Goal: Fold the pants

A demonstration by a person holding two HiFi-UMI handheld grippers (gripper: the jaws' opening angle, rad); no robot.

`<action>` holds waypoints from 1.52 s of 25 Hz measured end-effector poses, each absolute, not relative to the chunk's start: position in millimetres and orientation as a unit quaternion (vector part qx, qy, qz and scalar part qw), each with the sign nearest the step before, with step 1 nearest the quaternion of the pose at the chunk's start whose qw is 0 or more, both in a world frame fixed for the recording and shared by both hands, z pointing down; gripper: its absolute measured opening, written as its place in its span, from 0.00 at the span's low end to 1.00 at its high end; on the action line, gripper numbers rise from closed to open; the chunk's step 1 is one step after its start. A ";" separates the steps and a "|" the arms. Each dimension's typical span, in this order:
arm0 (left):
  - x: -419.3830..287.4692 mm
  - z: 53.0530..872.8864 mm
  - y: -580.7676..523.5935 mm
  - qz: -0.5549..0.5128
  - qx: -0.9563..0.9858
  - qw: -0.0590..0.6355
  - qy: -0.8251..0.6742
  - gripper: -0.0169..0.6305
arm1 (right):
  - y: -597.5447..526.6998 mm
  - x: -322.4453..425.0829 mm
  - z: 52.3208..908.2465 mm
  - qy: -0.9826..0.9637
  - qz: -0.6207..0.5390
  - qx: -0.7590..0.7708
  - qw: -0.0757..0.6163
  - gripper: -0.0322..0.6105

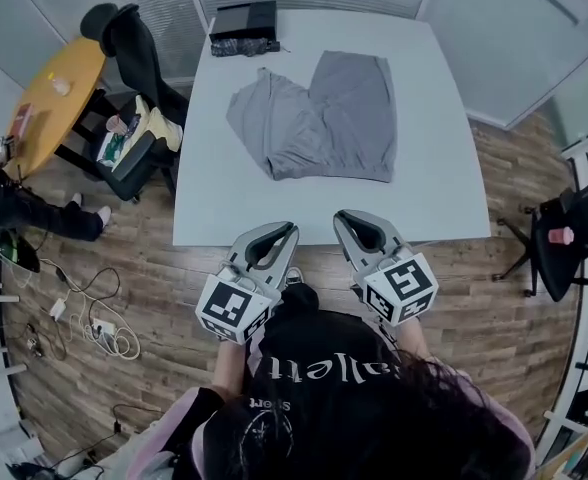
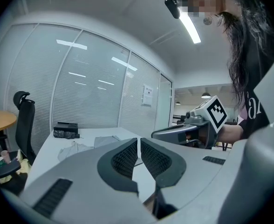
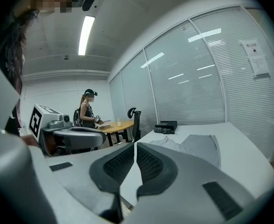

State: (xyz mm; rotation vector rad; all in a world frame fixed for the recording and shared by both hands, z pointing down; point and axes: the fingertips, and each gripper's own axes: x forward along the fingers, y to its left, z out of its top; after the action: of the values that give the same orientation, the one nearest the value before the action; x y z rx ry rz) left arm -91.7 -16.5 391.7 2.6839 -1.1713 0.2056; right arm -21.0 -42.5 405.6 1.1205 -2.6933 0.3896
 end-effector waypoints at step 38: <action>-140.7 484.1 -103.4 0.150 0.892 0.167 -0.392 0.09 | -136.3 -30.5 484.1 -0.893 0.176 0.390 0.142 0.10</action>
State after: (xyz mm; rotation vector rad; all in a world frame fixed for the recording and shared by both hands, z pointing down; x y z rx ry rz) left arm -140.7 -103.4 484.1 2.5383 -1.1153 0.4270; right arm -30.5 -136.3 484.1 1.1257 -2.5772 0.5067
